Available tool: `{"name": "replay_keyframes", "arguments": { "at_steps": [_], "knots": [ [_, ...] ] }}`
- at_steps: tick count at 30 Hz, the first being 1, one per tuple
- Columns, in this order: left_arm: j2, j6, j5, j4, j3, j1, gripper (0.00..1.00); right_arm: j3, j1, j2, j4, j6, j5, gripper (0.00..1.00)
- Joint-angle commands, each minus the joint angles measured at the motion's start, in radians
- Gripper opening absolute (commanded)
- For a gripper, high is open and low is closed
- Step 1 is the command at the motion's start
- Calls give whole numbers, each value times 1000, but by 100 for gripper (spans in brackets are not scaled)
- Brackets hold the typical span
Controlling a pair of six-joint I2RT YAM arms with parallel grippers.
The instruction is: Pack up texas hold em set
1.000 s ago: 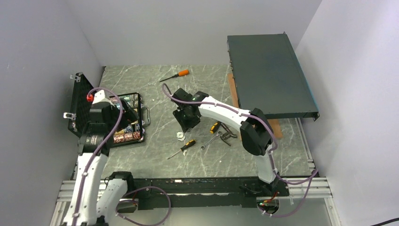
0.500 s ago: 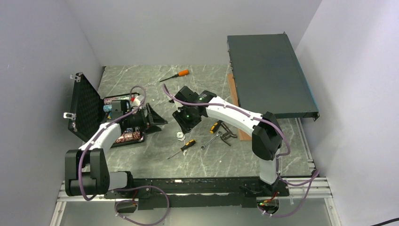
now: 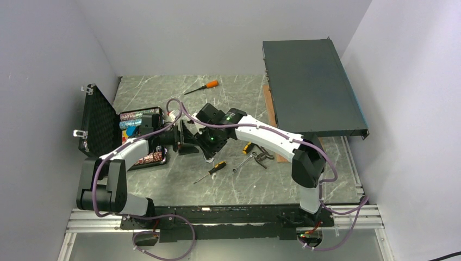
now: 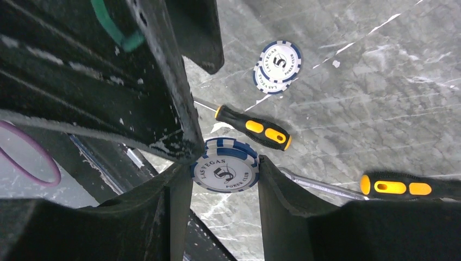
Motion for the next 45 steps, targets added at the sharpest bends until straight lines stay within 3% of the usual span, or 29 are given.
{"name": "replay_keyframes", "arguments": {
  "at_steps": [1,7,18,27,29,33,39,42,45],
  "knots": [
    [5,-3,72,68,21,-27,75,70,5,-58,25,-14,12,0],
    [23,-13,92,95,13,-64,63,95,10,-52,25,-9,26,0],
    [16,-11,128,127,5,-104,51,143,19,-16,6,-11,40,0],
    [21,-50,153,193,-14,-121,33,146,21,7,-2,-5,60,0],
    [21,-69,161,221,-22,-122,28,149,21,11,-4,-3,60,0],
    [20,-67,166,218,-24,-124,1,154,22,16,-7,-2,73,0],
    [23,-243,200,427,-84,-124,0,167,21,33,-14,-1,98,0],
    [15,-263,189,438,-89,-124,0,179,20,46,-22,-3,111,14],
    [-4,-182,159,289,-61,-124,0,181,21,51,-27,-6,120,36]
  ]
}}
